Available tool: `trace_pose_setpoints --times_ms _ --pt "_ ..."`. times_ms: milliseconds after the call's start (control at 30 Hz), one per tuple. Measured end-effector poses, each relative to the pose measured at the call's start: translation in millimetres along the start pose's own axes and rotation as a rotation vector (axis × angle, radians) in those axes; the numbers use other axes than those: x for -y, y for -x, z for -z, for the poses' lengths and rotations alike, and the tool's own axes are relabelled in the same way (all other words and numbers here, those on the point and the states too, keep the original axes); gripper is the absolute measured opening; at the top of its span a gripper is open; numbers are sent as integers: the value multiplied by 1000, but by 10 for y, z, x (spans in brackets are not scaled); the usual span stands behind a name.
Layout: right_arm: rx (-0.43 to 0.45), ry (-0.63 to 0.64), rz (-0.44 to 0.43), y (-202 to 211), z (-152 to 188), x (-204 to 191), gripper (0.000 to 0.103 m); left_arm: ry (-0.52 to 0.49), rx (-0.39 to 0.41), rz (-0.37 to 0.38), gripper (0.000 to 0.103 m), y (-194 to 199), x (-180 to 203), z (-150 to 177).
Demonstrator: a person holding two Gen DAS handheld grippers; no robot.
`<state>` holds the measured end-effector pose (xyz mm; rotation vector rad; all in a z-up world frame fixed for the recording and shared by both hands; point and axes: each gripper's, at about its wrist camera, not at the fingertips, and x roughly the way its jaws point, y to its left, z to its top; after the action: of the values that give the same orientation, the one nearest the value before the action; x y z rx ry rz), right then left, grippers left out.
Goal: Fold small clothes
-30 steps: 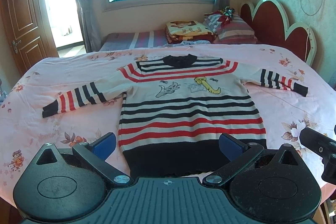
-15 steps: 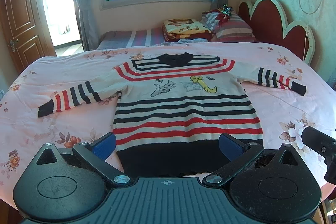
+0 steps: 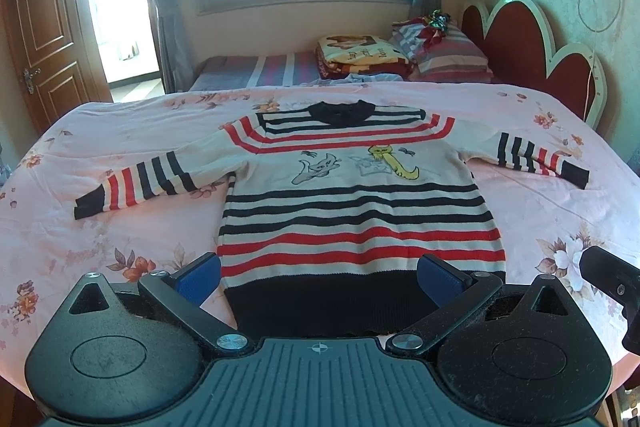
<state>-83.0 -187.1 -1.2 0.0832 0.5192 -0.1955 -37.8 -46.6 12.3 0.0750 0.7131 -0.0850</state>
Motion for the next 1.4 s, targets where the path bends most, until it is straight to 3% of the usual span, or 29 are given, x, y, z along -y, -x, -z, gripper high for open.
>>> trace_pose_setpoints --times_ms 900,1400 --pt "-19 5 6 -137 -50 -37 102 38 -22 -4 103 -208 -127 -90" --pt "-19 -6 20 -519 -172 -10 102 64 -46 -23 103 -672 -259 -256"
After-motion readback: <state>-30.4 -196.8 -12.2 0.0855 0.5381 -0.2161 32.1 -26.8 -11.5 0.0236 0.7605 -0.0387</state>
